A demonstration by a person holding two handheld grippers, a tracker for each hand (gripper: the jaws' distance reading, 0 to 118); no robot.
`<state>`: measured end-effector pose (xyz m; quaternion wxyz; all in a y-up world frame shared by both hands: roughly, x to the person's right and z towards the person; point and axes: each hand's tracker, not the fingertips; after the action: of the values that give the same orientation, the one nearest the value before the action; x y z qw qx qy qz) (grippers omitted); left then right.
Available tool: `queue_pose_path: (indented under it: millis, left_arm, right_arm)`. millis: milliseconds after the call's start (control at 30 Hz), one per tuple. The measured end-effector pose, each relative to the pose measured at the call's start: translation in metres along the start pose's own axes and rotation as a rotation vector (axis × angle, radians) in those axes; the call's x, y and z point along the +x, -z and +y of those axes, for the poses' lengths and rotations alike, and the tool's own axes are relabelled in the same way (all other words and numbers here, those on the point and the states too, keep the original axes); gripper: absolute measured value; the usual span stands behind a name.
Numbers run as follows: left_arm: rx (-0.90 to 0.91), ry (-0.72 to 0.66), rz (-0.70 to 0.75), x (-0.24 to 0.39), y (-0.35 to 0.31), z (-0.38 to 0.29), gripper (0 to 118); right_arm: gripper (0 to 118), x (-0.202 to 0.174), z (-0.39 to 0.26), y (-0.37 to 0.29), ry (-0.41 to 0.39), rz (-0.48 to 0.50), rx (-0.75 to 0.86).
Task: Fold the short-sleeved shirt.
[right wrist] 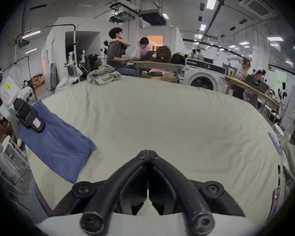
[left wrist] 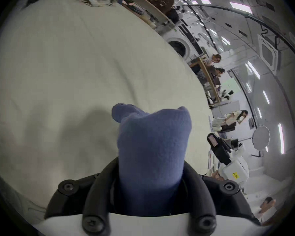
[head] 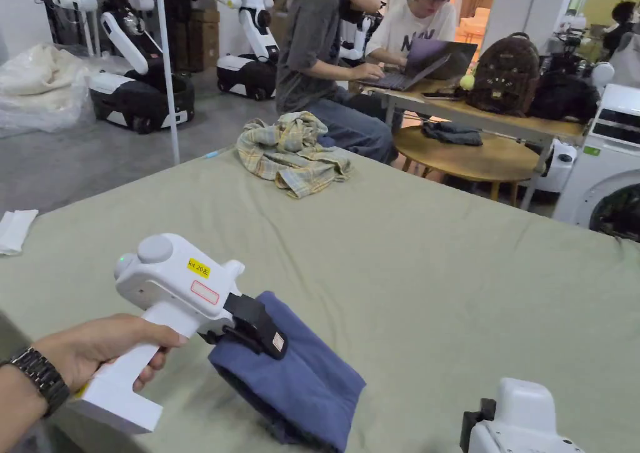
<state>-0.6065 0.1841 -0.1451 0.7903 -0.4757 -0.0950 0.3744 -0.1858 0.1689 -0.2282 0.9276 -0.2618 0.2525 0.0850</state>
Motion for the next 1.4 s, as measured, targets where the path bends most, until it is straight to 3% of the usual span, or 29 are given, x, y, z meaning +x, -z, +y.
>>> queue_pose_path:
  millis: [233,367,600,767,833,867,1133,1233,1400]
  left_arm:
    - [0.035,-0.088,0.181,-0.066,-0.084,0.022,26]
    - [0.051,-0.105,0.355,-0.094,-0.119,0.042,26]
    - [0.018,-0.071,0.646,-0.121,-0.125,0.068,26]
    - [0.001,-0.113,0.675,-0.145,-0.109,0.071,28]
    - [0.009,-0.112,0.693,-0.146,-0.112,0.070,44]
    - [0.027,-0.102,0.765,-0.143,-0.115,0.067,44]
    - [0.099,0.036,0.838,-0.107,-0.136,0.065,44]
    - [0.060,0.000,0.761,-0.112,-0.133,0.063,60]
    - [0.027,-0.011,0.828,-0.128,-0.122,0.057,60]
  right_arm:
    - [0,-0.046,0.012,0.020,-0.041,0.072,-0.018]
    - [0,-0.060,0.015,0.027,-0.058,0.096,-0.033]
    - [0,-0.068,0.016,0.035,-0.077,0.096,-0.057]
    - [0,-0.068,0.016,0.039,-0.087,0.085,-0.073]
    - [0,-0.067,0.016,0.041,-0.090,0.081,-0.075]
    - [0,-0.066,0.017,0.041,-0.091,0.081,-0.076]
    - [0,-0.067,0.020,0.040,-0.094,0.083,-0.064]
    - [0,-0.068,0.020,0.039,-0.093,0.089,-0.066]
    - [0,-0.066,0.016,0.036,-0.085,0.091,-0.069]
